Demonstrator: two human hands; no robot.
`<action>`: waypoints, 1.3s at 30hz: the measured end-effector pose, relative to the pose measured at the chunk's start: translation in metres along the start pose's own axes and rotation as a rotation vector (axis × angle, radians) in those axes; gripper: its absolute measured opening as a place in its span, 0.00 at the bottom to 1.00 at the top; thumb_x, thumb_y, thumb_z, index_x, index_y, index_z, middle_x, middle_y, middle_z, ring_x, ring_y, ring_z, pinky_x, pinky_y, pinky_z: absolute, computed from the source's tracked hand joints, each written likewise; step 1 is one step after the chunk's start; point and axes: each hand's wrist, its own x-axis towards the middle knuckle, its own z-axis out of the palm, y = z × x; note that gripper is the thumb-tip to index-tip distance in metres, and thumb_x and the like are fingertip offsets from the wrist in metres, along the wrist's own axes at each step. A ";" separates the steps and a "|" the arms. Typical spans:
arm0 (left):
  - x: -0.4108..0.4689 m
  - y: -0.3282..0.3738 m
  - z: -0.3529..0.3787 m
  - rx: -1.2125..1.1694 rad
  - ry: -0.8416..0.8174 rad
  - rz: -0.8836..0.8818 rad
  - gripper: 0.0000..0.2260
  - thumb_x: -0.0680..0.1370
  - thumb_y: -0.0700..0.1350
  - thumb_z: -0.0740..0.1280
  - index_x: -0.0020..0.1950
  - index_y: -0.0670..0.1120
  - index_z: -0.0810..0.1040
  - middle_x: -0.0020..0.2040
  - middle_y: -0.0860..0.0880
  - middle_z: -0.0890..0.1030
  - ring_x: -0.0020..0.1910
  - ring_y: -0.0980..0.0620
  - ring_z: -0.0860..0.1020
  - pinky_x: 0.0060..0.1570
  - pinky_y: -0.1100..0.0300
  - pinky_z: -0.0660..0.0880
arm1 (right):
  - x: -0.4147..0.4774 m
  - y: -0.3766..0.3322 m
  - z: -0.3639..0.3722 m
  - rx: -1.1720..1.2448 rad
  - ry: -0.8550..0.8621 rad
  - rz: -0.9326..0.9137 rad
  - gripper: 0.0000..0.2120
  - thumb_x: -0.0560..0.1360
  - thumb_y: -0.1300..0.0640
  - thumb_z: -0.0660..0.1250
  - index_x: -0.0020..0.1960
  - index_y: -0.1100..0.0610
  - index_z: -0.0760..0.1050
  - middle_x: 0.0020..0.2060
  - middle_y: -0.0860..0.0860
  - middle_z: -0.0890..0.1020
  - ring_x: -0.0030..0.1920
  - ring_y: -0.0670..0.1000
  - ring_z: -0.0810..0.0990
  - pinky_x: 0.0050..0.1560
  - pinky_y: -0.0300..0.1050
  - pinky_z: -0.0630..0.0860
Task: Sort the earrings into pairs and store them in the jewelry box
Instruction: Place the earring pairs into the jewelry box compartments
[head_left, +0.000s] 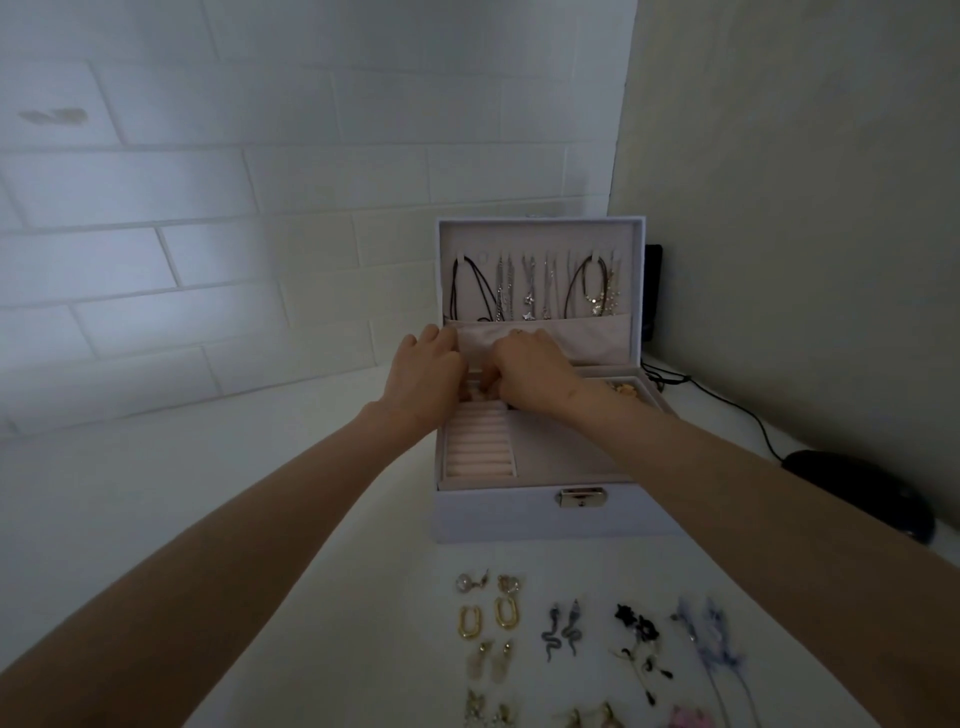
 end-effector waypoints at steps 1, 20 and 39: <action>-0.001 0.000 0.000 0.002 0.021 0.018 0.07 0.72 0.44 0.69 0.43 0.41 0.81 0.50 0.42 0.75 0.51 0.43 0.72 0.42 0.56 0.59 | 0.000 0.000 0.000 -0.008 0.012 0.007 0.10 0.74 0.57 0.65 0.52 0.50 0.82 0.53 0.53 0.81 0.57 0.54 0.75 0.58 0.47 0.65; -0.002 -0.009 0.001 -0.046 0.108 0.082 0.08 0.72 0.47 0.70 0.38 0.44 0.84 0.41 0.43 0.78 0.42 0.43 0.74 0.37 0.55 0.62 | 0.010 0.001 0.007 0.134 -0.002 0.043 0.09 0.73 0.55 0.65 0.49 0.53 0.82 0.49 0.51 0.82 0.51 0.53 0.78 0.56 0.47 0.71; -0.002 -0.013 -0.003 -0.135 -0.053 0.027 0.13 0.78 0.47 0.59 0.58 0.47 0.80 0.62 0.49 0.72 0.59 0.46 0.66 0.55 0.56 0.64 | 0.007 -0.006 0.011 0.053 0.040 0.032 0.12 0.73 0.46 0.64 0.41 0.55 0.77 0.46 0.55 0.79 0.52 0.55 0.75 0.51 0.48 0.63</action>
